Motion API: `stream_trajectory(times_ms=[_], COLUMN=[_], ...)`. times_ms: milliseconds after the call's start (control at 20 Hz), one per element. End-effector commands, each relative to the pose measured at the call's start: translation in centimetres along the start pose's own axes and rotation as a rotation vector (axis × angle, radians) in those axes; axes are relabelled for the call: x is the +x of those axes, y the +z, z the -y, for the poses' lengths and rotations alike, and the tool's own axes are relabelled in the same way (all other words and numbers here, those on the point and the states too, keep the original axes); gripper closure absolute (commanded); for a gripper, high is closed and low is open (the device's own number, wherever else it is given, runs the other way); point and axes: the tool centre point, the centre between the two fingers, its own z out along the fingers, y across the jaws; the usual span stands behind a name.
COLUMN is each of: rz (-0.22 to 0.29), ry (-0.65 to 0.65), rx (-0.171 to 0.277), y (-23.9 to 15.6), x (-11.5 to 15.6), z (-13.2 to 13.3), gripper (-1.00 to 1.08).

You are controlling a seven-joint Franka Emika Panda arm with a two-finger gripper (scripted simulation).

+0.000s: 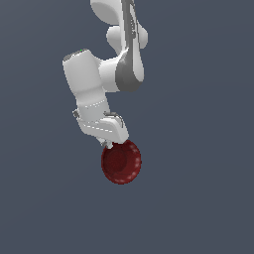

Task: Pick up the object and move it to a goal position.

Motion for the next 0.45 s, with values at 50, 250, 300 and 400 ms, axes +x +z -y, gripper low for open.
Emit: stream_trajectory(times_ms=[50,250,300,400], rz=[-0.004,-0.004,-0.004,-0.004], ry=[-0.001,-0.001,-0.001,-0.001], rx=[0.001,0.001,0.001,0.001], y=[-1.4,-2.3,-2.5,-2.6], x=[0.5,0.8,0.9,0.9], z=[1.5,2.6,2.7,2.8], gripper=[1.08,1.08,1.08,1.08])
